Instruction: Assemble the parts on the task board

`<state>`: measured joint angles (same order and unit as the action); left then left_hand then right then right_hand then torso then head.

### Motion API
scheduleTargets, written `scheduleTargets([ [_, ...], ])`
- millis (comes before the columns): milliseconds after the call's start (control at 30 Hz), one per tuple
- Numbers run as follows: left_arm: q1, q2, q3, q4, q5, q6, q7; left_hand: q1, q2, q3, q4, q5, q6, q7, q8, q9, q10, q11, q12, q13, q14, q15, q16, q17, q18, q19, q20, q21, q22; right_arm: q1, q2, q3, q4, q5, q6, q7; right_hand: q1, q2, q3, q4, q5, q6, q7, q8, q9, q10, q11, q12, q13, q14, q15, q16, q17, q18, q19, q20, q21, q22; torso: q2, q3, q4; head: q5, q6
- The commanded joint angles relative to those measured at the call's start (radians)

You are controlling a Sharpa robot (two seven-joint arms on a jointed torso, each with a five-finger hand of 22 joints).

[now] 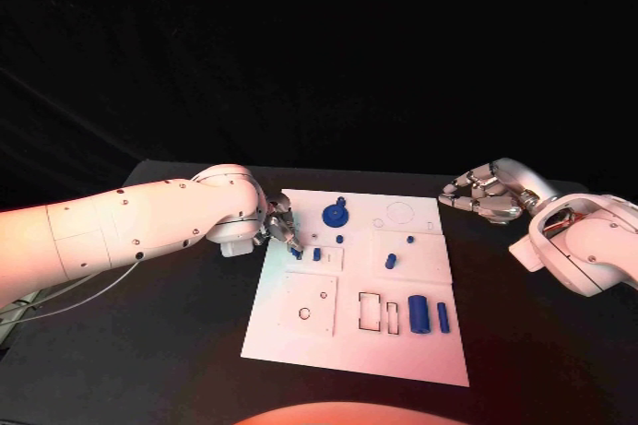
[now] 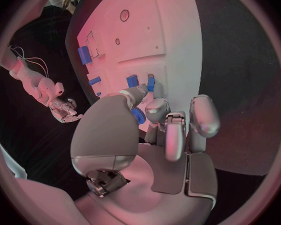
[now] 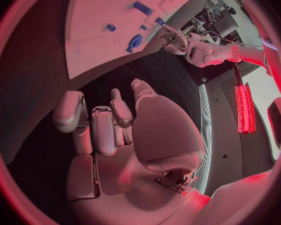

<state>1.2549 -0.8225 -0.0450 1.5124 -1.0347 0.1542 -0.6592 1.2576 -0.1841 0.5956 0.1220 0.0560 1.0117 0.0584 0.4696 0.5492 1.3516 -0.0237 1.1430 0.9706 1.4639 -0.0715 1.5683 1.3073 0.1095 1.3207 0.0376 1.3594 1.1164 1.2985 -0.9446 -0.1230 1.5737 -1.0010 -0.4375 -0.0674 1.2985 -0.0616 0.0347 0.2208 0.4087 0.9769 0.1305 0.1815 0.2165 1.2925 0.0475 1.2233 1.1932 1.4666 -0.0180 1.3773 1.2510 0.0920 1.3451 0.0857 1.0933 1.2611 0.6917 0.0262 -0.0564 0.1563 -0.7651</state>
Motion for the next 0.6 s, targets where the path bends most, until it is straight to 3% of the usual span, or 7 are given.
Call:
scheduleTargets([
  [33,-0.003,0.002,0.000,0.004,-0.011,0.011,0.005,0.009,0.001,0.129,-0.122,0.003,0.011,-0.009,0.005,0.030,0.009,-0.003,0.003,0.000,0.107,-0.007,0.002,0.263,-0.016,0.007,-0.002,0.005,0.001,-0.001,0.000,0.000,0.001,-0.009,0.002,0.008,0.003,-0.005,-0.005,0.003,0.003,-0.005,0.000,0.004,0.002,-0.001,0.000,0.005,0.001,0.035,-0.008,-0.003,0.001,0.010,-0.004,-0.003,-0.003,0.001,0.000,-0.0002,-0.0001,-0.001,0.001],
  [600,-0.011,0.000,0.000,0.015,-0.033,-0.037,0.009,0.007,0.001,0.132,-0.121,0.003,0.012,-0.009,0.006,0.031,0.011,-0.003,0.006,0.004,0.107,-0.007,0.002,0.263,-0.017,0.009,-0.002,0.006,0.003,-0.001,-0.002,0.000,0.002,-0.009,0.002,0.008,0.003,-0.005,-0.005,0.003,0.003,-0.005,0.000,0.004,0.002,-0.001,0.000,0.005,0.001,0.035,-0.008,-0.003,0.001,0.010,-0.004,-0.003,-0.003,0.001,0.000,0.0004,-0.0001,-0.002,0.004],
])
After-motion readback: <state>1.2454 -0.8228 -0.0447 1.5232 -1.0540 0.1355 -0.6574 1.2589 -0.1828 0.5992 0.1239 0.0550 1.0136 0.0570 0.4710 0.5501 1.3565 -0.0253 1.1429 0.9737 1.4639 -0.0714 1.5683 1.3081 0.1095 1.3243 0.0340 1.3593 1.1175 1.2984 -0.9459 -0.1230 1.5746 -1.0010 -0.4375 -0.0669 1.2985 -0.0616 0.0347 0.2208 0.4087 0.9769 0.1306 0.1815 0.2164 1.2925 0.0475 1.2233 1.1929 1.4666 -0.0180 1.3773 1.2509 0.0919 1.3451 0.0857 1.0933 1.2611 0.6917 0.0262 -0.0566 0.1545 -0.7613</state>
